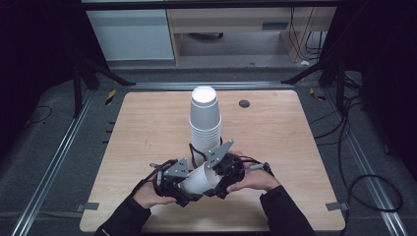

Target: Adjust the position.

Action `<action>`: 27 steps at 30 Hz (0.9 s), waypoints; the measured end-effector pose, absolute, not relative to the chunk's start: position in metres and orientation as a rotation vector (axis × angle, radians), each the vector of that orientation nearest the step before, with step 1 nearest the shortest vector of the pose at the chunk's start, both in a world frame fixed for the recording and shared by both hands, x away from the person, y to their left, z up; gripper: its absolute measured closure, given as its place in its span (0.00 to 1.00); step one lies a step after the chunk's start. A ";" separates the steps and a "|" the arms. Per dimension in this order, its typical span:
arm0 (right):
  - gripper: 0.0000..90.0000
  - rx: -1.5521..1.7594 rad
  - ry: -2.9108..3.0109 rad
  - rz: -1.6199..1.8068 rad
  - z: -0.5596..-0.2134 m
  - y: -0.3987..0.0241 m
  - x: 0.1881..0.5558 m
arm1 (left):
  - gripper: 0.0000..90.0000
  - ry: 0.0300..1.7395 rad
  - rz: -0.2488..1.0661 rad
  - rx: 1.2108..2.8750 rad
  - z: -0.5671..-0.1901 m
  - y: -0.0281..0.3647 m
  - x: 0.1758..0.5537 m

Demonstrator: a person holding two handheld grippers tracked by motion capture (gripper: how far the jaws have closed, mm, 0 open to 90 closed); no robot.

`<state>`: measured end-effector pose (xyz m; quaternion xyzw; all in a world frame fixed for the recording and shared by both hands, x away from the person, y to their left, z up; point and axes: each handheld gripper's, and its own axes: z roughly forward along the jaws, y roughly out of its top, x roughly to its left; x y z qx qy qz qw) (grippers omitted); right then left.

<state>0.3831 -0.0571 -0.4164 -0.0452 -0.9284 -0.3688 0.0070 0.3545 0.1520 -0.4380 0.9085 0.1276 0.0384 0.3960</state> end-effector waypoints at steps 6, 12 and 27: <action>0.08 -0.144 -2.902 -1.141 -0.417 -0.056 0.382 | 0.24 0.312 0.087 2.310 -0.439 0.151 0.354; 0.06 -0.150 -2.887 -1.171 -0.418 -0.058 0.382 | 0.24 0.307 0.086 2.295 -0.439 0.153 0.354; 0.03 -0.223 -2.837 -1.365 -0.407 -0.071 0.381 | 0.24 0.342 0.097 2.256 -0.437 0.157 0.356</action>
